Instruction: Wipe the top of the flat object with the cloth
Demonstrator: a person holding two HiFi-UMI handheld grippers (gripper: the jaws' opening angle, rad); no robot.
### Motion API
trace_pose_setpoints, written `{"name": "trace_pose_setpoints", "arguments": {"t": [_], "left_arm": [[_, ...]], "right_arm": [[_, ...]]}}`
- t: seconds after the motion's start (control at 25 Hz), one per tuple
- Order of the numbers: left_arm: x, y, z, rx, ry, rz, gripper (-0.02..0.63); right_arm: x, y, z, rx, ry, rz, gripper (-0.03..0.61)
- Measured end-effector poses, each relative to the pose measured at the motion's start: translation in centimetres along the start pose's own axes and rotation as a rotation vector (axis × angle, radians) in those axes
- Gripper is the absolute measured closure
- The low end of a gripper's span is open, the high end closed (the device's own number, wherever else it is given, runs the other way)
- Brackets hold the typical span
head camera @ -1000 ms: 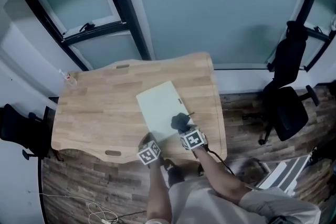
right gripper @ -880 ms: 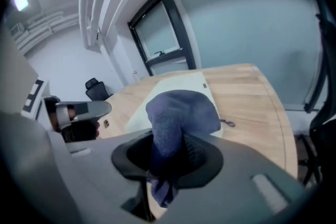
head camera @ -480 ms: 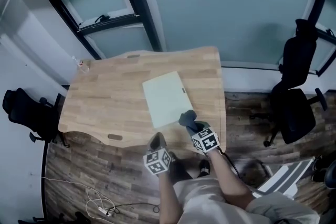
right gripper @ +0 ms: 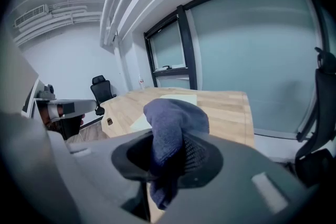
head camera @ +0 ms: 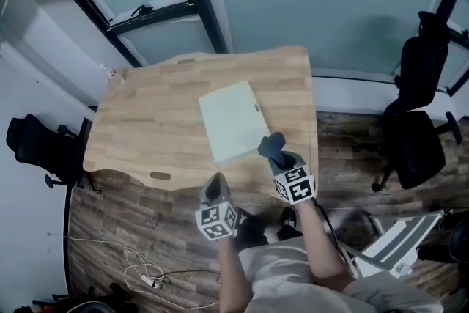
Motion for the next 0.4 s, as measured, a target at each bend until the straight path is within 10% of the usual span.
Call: {"name": "trace_pose_setpoints", "arguments": {"t": [0.4], "left_arm": [[-1.3,-0.2,2.1,-0.022,-0.093,0.051,0.606]], "right_arm": [[-2.7,-0.1,1.3,0.066,-0.068,0.039,0.474]]}}
Point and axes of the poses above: the fingertips, and each gripper's own axes: y backward along the fingers, x to its right, z out of its underside, the point moved 7 cm from there along y, backward along the fingers, and after that the axes turned 15 degrees about -z, right-handed, at the moved point
